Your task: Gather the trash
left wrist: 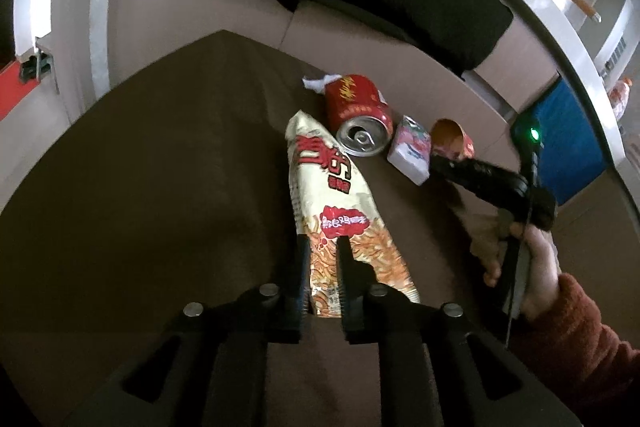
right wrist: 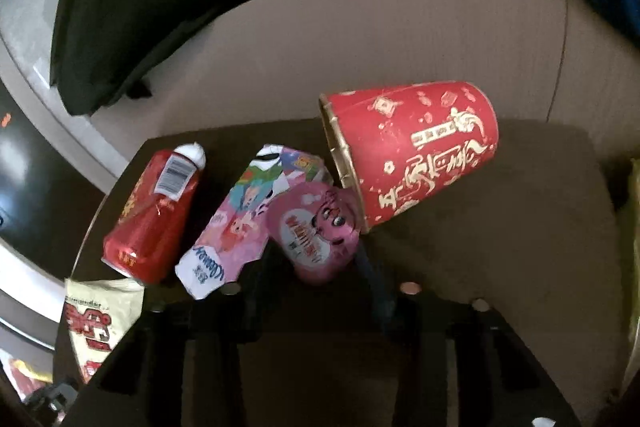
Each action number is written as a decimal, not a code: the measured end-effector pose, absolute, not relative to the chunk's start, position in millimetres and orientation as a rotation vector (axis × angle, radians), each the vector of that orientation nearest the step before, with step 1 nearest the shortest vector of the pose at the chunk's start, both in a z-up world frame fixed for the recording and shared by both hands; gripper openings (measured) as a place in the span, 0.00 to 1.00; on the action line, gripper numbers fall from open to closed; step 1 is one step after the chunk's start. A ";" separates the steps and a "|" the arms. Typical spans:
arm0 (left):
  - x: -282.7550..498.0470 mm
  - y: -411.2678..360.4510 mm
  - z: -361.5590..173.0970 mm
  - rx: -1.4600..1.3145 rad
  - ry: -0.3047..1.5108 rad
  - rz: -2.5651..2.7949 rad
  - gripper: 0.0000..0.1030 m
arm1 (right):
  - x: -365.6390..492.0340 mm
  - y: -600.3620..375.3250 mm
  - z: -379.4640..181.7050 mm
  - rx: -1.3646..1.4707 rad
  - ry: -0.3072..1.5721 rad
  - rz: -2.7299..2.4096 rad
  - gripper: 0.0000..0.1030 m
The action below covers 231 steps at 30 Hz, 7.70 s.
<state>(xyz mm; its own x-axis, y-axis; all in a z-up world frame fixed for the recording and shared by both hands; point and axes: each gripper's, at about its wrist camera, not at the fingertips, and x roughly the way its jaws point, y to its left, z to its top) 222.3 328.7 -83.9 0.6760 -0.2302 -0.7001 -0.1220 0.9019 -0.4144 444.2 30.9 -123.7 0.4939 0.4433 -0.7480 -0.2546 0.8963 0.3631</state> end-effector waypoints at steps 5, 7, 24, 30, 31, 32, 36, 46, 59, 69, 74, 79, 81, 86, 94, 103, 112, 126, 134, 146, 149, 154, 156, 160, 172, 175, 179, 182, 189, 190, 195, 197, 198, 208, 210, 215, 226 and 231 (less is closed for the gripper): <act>227.7 339.8 -86.2 -0.514 0.804 -0.043 0.37 | 415.6 21.3 -125.9 0.152 1.002 0.489 0.07; 237.9 340.3 -89.1 -0.515 0.821 -0.050 0.41 | 400.2 16.8 -126.9 0.112 1.006 0.507 0.07; 292.5 311.3 -111.2 -0.419 0.912 0.040 0.14 | 378.1 30.5 -83.6 0.106 0.833 0.643 0.44; 273.9 309.5 -97.7 -0.362 0.851 0.031 0.07 | 423.3 61.2 -95.4 0.254 0.877 0.526 0.47; 268.8 314.9 -93.5 -0.367 0.831 0.035 0.06 | 429.7 66.1 -99.7 0.267 0.889 0.499 0.48; 265.7 319.0 -90.4 -0.371 0.818 0.039 0.06 | 435.6 71.2 -103.8 0.280 0.901 0.482 0.48; 253.0 338.0 -78.2 -0.377 0.761 0.069 0.06 | 449.0 96.2 -112.8 0.229 0.901 0.421 0.50; 249.2 353.2 -69.2 -0.406 0.707 0.104 0.06 | 460.8 129.1 -124.1 -0.036 0.927 0.369 0.58; 239.2 283.7 -10.4 -0.268 0.583 0.062 0.06 | 387.0 23.1 -44.8 0.057 0.759 0.500 0.45; 243.1 173.8 64.6 -0.139 0.414 -0.047 0.06 | 305.9 -69.1 44.9 0.035 0.488 0.478 0.45; 251.0 108.2 82.5 -0.079 0.362 -0.129 0.06 | 280.2 -128.3 71.3 0.042 0.408 0.422 0.45; 253.4 46.5 90.2 -0.049 0.338 -0.209 0.06 | 266.6 -178.6 80.1 0.021 0.358 0.333 0.45; 254.9 20.1 91.4 -0.035 0.340 -0.246 0.06 | 261.3 -201.4 82.2 0.017 0.346 0.300 0.45; 261.5 -30.1 89.4 0.000 0.346 -0.305 0.06 | 254.8 -252.6 81.5 0.049 0.335 0.225 0.45; 274.9 -71.3 74.3 -0.011 0.381 -0.363 0.06 | 254.8 -298.9 71.7 0.069 0.351 0.155 0.45; 304.5 -101.6 48.6 -0.010 0.472 -0.398 0.06 | 277.0 -313.2 54.0 0.082 0.400 0.146 0.45; 332.0 -111.8 18.6 -0.024 0.561 -0.415 0.06 | 304.9 -317.0 27.9 0.101 0.456 0.147 0.45; 408.5 -104.9 -46.6 -0.195 0.828 -0.566 0.45 | 352.2 -341.6 -41.7 0.246 0.626 0.141 0.52; 409.0 -70.6 -40.0 -0.188 0.794 -0.445 0.45 | 349.8 -346.7 -54.0 0.287 0.641 0.115 0.53; 366.6 15.9 -35.8 -0.164 0.719 -0.271 0.45 | 327.1 -319.3 -33.0 0.260 0.587 0.118 0.53; 354.7 52.5 -30.7 -0.181 0.694 -0.222 0.45 | 322.2 -305.6 -26.0 0.255 0.567 0.148 0.54; 350.7 117.9 -28.7 -0.214 0.668 -0.132 0.45 | 325.0 -266.0 -20.0 0.210 0.570 0.214 0.54; 354.8 154.9 -29.7 -0.262 0.664 -0.101 0.45 | 328.3 -248.5 -20.5 0.198 0.577 0.236 0.54; 374.5 239.2 -40.8 -0.418 0.684 -0.037 0.45 | 335.1 -209.1 -24.8 0.172 0.598 0.285 0.54; 441.3 324.9 -118.9 -0.667 0.897 -0.088 0.45 | 360.1 -111.4 -44.7 0.066 0.669 0.393 0.54; 445.5 318.4 -124.7 -0.691 0.905 -0.138 0.47 | 361.8 -102.2 -50.9 0.031 0.678 0.391 0.54; 445.8 287.6 -126.3 -0.635 0.939 -0.194 0.47 | 360.2 -101.1 -57.7 0.044 0.698 0.399 0.54; 446.4 267.9 -119.0 -0.562 0.950 -0.181 0.48 | 357.8 -105.3 -62.5 0.057 0.711 0.399 0.54; 410.5 251.1 -93.2 -0.498 0.881 -0.127 0.46 | 348.2 -119.9 -61.7 0.078 0.710 0.388 0.54; 396.3 251.3 -86.4 -0.482 0.862 -0.122 0.45 | 347.4 -120.3 -61.5 0.082 0.711 0.393 0.54; 338.2 264.6 -62.7 -0.438 0.773 -0.061 0.42 | 347.7 -99.0 -59.1 0.067 0.710 0.460 0.54; 315.0 275.7 -59.4 -0.405 0.756 -0.002 0.10 | 349.7 -76.3 -57.1 0.035 0.712 0.509 0.54; 308.3 280.3 -59.9 -0.389 0.766 0.016 0.00 | 352.3 -61.2 -55.9 0.016 0.716 0.541 0.54; 262.9 345.1 -70.3 -0.494 0.785 -0.041 0.10 | 422.4 115.4 -62.5 -0.114 0.753 0.753 0.54; 255.3 358.3 -64.7 -0.499 0.759 -0.054 0.28 | 441.6 150.6 -70.0 -0.140 0.766 0.776 0.53; 229.2 385.7 -50.1 -0.435 0.682 0.013 0.39 | 484.3 205.4 -90.5 -0.191 0.769 0.732 0.52; 203.8 408.6 -87.7 -0.612 0.759 -0.073 0.41 | 482.5 203.4 -102.4 -0.184 0.878 0.748 0.25; 197.9 407.8 -107.3 -0.800 0.783 -0.124 0.45 | 412.5 148.7 -72.9 -0.166 0.848 0.745 0.25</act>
